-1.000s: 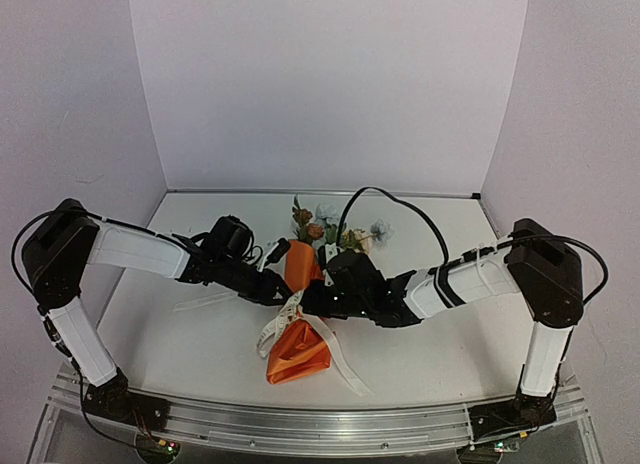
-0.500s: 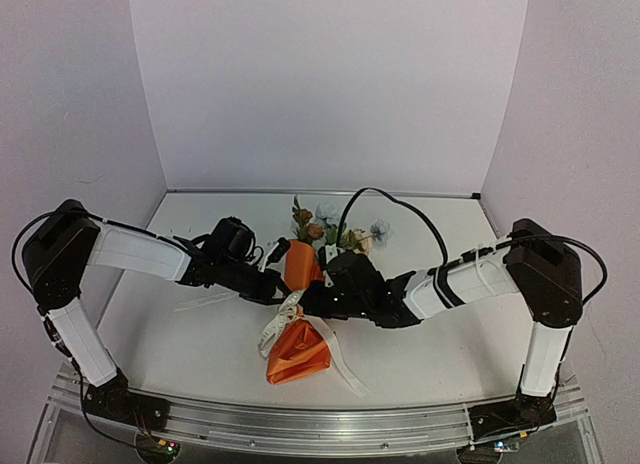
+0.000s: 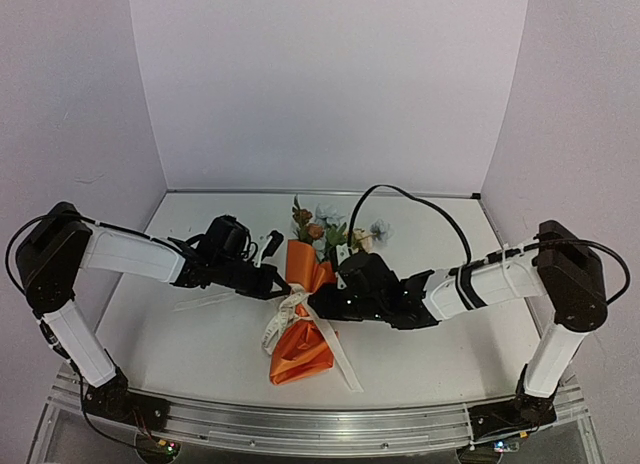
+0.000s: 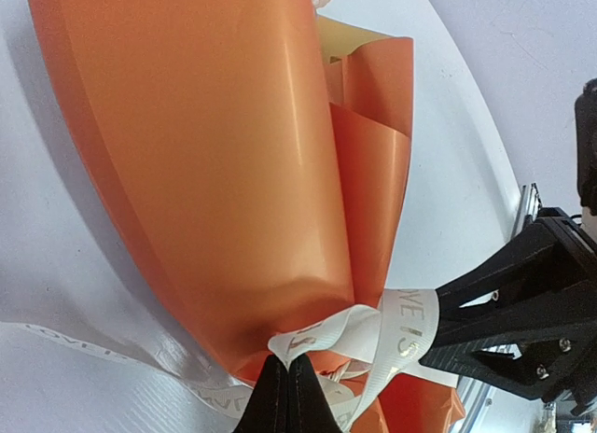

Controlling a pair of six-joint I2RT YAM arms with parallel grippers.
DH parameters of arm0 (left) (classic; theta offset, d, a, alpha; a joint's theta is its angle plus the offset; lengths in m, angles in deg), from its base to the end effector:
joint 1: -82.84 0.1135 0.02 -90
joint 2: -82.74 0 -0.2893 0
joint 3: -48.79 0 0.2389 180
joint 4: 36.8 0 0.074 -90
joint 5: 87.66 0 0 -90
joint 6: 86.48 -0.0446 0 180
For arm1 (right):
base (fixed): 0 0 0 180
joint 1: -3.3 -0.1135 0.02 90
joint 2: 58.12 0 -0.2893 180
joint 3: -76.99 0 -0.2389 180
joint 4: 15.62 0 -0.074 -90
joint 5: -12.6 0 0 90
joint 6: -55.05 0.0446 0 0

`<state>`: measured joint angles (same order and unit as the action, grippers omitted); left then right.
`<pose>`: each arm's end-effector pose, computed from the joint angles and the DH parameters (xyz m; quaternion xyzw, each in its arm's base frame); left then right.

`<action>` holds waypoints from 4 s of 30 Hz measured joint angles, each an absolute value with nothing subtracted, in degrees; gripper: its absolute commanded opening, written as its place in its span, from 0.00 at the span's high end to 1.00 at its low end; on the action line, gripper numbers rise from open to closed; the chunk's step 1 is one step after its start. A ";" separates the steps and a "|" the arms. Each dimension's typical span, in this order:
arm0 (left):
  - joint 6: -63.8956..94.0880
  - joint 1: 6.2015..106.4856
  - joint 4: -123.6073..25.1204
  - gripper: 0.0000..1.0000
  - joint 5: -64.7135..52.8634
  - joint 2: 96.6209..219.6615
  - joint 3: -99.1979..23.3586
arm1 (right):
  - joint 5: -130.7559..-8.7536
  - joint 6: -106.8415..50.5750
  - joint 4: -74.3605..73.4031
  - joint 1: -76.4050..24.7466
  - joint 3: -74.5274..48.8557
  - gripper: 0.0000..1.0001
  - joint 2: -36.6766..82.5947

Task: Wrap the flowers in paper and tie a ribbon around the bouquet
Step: Tie the half-tied ribbon around the folded bouquet.

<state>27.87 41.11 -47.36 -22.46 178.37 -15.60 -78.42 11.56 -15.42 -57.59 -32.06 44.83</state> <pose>0.2398 -0.2389 0.2012 0.2214 0.8681 -0.3818 0.2274 0.1893 0.3384 0.2056 -0.1053 0.8691 0.3849 0.2924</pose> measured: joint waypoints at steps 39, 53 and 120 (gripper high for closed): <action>27.85 41.11 -46.76 1.00 -23.60 178.37 -15.60 | -74.65 7.36 5.95 -64.59 -14.59 0.55 53.05; 27.85 41.11 -46.75 1.00 -23.62 178.37 -15.60 | -74.99 7.83 7.79 -64.64 -11.71 0.61 54.70; 27.59 37.11 -46.73 1.00 -26.07 183.78 -19.28 | -86.91 8.36 25.95 -60.99 -22.00 0.93 38.03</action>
<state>27.59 37.11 -46.73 -26.07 183.78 -19.28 -86.91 8.36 25.95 -60.99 -22.00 38.03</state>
